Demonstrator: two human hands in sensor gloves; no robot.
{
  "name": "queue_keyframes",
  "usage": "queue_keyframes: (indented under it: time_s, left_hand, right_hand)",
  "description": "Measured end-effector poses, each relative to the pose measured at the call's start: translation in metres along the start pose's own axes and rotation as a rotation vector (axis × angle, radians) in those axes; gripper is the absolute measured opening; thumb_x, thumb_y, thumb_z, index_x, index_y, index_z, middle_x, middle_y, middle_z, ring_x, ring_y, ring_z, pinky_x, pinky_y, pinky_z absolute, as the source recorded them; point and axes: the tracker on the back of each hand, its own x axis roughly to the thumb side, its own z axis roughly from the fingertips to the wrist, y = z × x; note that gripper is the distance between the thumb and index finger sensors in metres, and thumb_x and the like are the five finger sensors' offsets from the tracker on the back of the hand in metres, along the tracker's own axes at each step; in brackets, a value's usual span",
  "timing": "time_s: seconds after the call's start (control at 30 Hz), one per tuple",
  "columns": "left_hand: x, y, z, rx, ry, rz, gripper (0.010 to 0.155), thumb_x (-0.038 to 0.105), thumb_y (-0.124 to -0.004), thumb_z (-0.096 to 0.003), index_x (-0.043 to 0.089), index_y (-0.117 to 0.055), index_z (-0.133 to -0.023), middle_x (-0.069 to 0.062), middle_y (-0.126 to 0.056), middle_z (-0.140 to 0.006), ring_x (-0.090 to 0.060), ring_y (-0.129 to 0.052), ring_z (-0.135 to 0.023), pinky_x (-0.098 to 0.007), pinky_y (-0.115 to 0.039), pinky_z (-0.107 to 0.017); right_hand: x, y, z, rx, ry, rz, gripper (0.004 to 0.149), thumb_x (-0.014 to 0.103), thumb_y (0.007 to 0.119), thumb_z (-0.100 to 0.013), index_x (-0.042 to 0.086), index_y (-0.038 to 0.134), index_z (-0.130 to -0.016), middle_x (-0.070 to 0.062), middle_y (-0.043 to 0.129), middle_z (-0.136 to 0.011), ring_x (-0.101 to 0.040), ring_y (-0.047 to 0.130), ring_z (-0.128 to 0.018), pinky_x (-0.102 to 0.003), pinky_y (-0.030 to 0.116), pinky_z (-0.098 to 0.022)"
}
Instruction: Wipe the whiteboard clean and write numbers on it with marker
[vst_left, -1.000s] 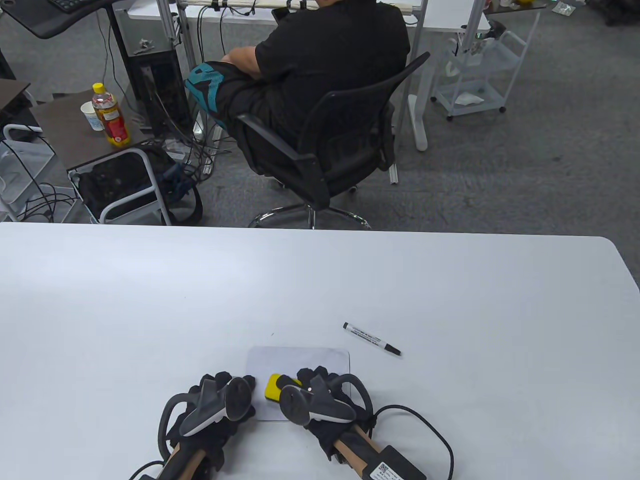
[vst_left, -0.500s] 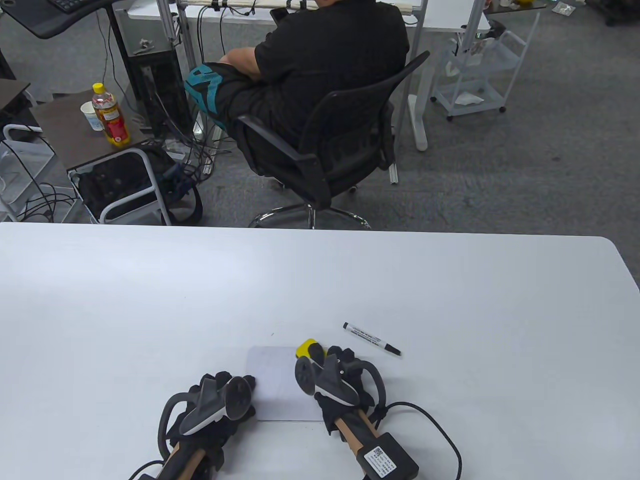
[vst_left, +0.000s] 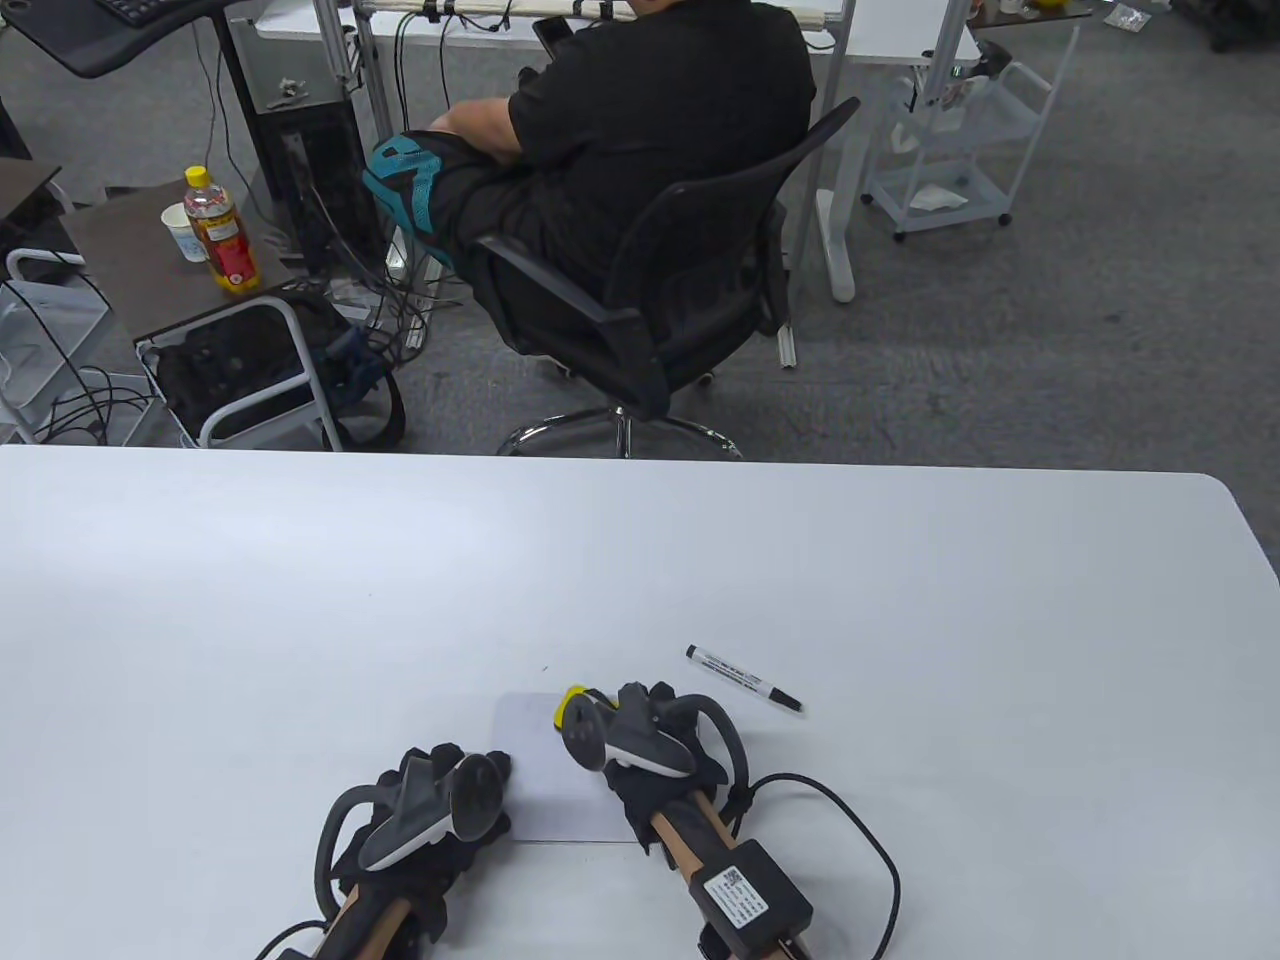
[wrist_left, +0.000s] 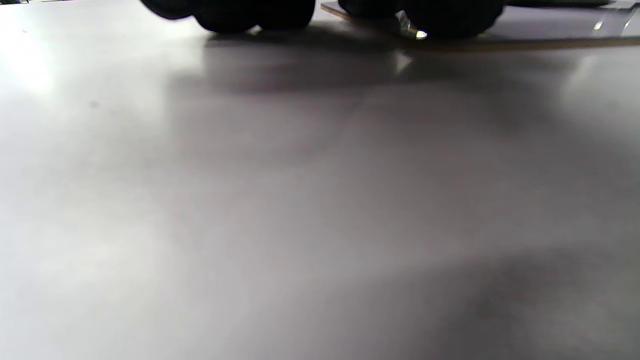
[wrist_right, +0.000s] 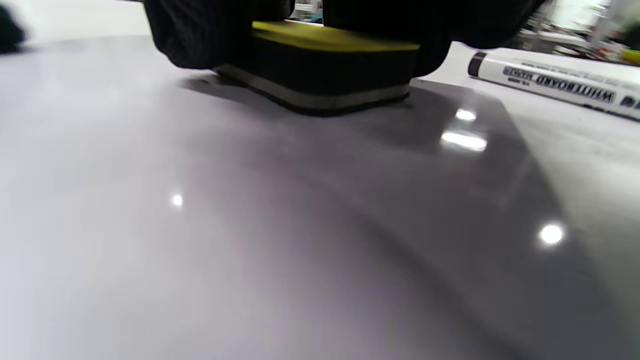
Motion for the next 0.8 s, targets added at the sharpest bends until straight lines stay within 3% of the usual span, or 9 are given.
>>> queue_keyframes:
  time_s: [0.1, 0.17, 0.27, 0.47, 0.63, 0.8]
  left_hand:
    - [0.000, 0.000, 0.000, 0.005, 0.002, 0.004, 0.062, 0.061, -0.064, -0.0572, 0.043, -0.050, -0.115, -0.006, -0.049, -0.118, -0.034, -0.054, -0.106, -0.053, -0.057, -0.080]
    - [0.000, 0.000, 0.000, 0.006, 0.001, -0.003, 0.062, 0.061, -0.063, -0.0572, 0.043, -0.049, -0.115, -0.006, -0.049, -0.118, -0.034, -0.054, -0.106, -0.053, -0.057, -0.080]
    - [0.000, 0.000, 0.000, 0.003, -0.002, -0.004, 0.062, 0.061, -0.063, -0.0572, 0.043, -0.049, -0.115, -0.006, -0.049, -0.118, -0.034, -0.054, -0.106, -0.054, -0.056, -0.080]
    - [0.000, 0.000, 0.000, 0.001, 0.001, -0.006, 0.062, 0.061, -0.063, -0.0571, 0.043, -0.048, -0.115, -0.005, -0.049, -0.118, -0.034, -0.054, -0.106, -0.054, -0.057, -0.080]
    - [0.000, 0.000, 0.000, 0.001, -0.001, -0.005, 0.062, 0.061, -0.063, -0.0574, 0.043, -0.048, -0.115, -0.006, -0.048, -0.118, -0.034, -0.053, -0.106, -0.053, -0.056, -0.080]
    - [0.000, 0.000, 0.000, 0.001, -0.001, -0.004, 0.062, 0.061, -0.062, -0.0574, 0.043, -0.048, -0.115, -0.006, -0.048, -0.118, -0.034, -0.053, -0.106, -0.053, -0.056, -0.080]
  right_hand:
    - [0.009, 0.001, -0.001, -0.013, 0.020, 0.032, 0.058, 0.040, 0.074, -0.056, 0.025, 0.049, -0.106, -0.027, 0.065, -0.106, -0.048, 0.070, -0.086, -0.056, 0.065, -0.058]
    - [0.014, 0.005, 0.008, -0.030, -0.037, 0.045, 0.058, 0.039, 0.073, -0.056, 0.025, 0.048, -0.106, -0.027, 0.064, -0.107, -0.048, 0.070, -0.087, -0.056, 0.065, -0.058]
    - [0.029, 0.011, 0.044, 0.018, -0.213, 0.062, 0.058, 0.039, 0.073, -0.056, 0.028, 0.047, -0.106, -0.023, 0.061, -0.110, -0.047, 0.068, -0.089, -0.057, 0.063, -0.059]
    - [0.024, 0.022, 0.091, 0.035, -0.338, 0.093, 0.059, 0.040, 0.075, -0.055, 0.029, 0.046, -0.106, -0.024, 0.059, -0.111, -0.047, 0.066, -0.090, -0.057, 0.062, -0.060]
    - [0.001, 0.024, 0.092, 0.031, -0.228, 0.086, 0.060, 0.041, 0.073, -0.056, 0.029, 0.044, -0.107, -0.024, 0.059, -0.110, -0.046, 0.067, -0.090, -0.057, 0.062, -0.060]
    - [-0.027, 0.021, 0.075, 0.035, -0.044, 0.035, 0.059, 0.041, 0.072, -0.058, 0.027, 0.044, -0.108, -0.026, 0.061, -0.109, -0.047, 0.068, -0.088, -0.057, 0.062, -0.059]
